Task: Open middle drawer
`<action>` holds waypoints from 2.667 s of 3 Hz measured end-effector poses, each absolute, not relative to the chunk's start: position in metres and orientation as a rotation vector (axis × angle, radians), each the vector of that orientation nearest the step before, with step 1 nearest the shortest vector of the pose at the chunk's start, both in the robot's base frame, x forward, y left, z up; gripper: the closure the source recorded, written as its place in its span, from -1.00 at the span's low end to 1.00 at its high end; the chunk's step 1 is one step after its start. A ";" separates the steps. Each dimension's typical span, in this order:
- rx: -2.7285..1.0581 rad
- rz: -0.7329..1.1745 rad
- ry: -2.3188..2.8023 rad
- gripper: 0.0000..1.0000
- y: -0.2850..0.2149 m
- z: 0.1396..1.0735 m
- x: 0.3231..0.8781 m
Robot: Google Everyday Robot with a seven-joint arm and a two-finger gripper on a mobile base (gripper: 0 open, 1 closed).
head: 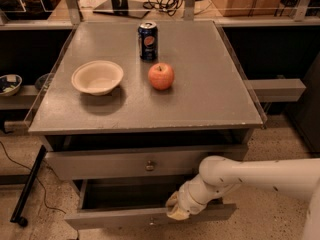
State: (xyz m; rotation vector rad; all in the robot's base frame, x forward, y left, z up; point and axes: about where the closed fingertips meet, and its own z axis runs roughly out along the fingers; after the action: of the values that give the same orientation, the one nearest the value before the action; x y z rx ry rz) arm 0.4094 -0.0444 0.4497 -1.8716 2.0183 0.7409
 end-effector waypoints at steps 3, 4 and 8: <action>-1.880 0.772 2.004 1.00 -0.045 0.455 0.408; -1.881 0.779 1.997 1.00 -0.046 0.458 0.409; -1.881 0.779 1.997 0.67 -0.049 0.458 0.421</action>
Offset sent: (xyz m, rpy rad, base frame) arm -0.1553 -0.0319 0.0935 0.4399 0.0419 -0.0428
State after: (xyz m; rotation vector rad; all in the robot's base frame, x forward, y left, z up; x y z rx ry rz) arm 0.4214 -0.0487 0.4578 -1.8813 1.9971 0.7787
